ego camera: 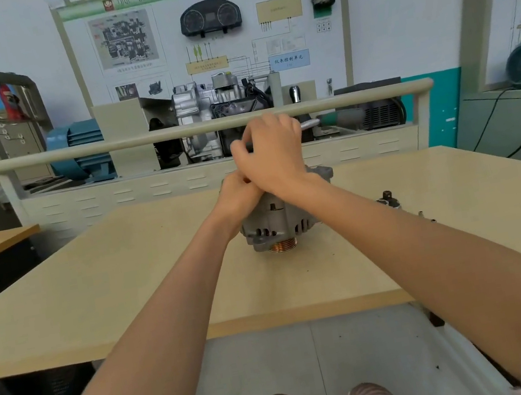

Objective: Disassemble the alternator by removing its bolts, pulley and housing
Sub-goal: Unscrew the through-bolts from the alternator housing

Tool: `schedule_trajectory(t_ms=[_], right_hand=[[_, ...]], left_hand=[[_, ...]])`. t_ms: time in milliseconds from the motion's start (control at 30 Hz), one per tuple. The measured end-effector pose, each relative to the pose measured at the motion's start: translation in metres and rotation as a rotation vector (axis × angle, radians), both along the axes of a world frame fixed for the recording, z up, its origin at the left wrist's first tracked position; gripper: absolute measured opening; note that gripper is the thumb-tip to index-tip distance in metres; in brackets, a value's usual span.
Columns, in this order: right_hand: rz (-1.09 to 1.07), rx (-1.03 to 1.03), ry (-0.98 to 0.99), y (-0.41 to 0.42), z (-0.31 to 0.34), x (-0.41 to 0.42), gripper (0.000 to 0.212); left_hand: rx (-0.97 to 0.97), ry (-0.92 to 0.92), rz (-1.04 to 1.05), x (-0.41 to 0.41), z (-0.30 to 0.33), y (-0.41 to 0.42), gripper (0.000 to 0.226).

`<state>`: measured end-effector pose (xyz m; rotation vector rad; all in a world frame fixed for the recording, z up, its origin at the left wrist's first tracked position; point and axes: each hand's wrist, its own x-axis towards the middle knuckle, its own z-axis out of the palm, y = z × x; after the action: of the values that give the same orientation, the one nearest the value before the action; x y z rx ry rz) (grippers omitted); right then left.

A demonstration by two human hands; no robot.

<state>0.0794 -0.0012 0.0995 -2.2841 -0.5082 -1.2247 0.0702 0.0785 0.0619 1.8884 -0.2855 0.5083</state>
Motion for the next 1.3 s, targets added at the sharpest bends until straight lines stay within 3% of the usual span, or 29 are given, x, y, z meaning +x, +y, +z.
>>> schedule_trajectory(t_ms=[200, 300, 433, 467, 533, 600, 667, 767, 867, 933, 1000, 1067, 1167, 1300], right_hand=[[0.786, 0.84, 0.449, -0.016, 0.022, 0.008, 0.05], [0.954, 1.051, 0.564, -0.016, 0.027, 0.014, 0.049], [0.76, 0.863, 0.403, -0.005, 0.019, 0.008, 0.05], [0.657, 0.721, 0.287, -0.003, 0.016, 0.005, 0.048], [0.306, 0.245, 0.044, 0.004, 0.006, 0.001, 0.036], [-0.061, -0.105, -0.033, 0.015, -0.002, -0.002, 0.028], [-0.192, -0.134, 0.031, 0.021, -0.001, -0.005, 0.035], [-0.14, -0.067, 0.034, 0.016, 0.002, -0.003, 0.035], [0.182, 0.401, 0.105, 0.009, 0.007, 0.0, 0.031], [0.175, 0.737, 0.221, 0.006, 0.012, 0.003, 0.041], [0.131, 0.945, 0.477, 0.002, 0.016, 0.005, 0.048], [0.321, 1.09, 0.712, -0.002, 0.022, 0.004, 0.034], [0.682, 1.274, 0.839, -0.011, 0.034, 0.003, 0.022], [0.726, 1.373, 0.799, -0.007, 0.036, -0.002, 0.022]], left_hand=[[-0.079, 0.043, -0.147, -0.004, 0.001, -0.001, 0.011], [-0.082, 0.057, -0.128, -0.003, 0.002, 0.0, 0.008], [-0.12, 0.069, -0.129, -0.003, 0.003, 0.0, 0.012], [-0.116, 0.068, -0.107, -0.003, 0.003, -0.001, 0.016], [-0.082, 0.045, -0.04, -0.002, 0.003, -0.001, 0.019], [-0.087, -0.016, -0.024, -0.002, 0.001, -0.002, 0.022], [-0.112, -0.049, -0.033, -0.003, 0.001, -0.002, 0.025], [-0.041, -0.019, 0.028, 0.0, -0.001, -0.003, 0.015], [-0.034, 0.026, 0.038, 0.004, -0.003, -0.002, 0.02], [-0.057, 0.029, -0.039, 0.004, -0.005, -0.003, 0.016], [-0.076, 0.025, -0.076, 0.004, -0.005, -0.004, 0.017], [-0.092, 0.02, -0.09, 0.004, -0.006, -0.003, 0.016], [-0.115, 0.035, -0.118, 0.005, -0.006, -0.003, 0.011], [-0.122, 0.038, -0.113, 0.004, -0.004, -0.003, 0.011]])
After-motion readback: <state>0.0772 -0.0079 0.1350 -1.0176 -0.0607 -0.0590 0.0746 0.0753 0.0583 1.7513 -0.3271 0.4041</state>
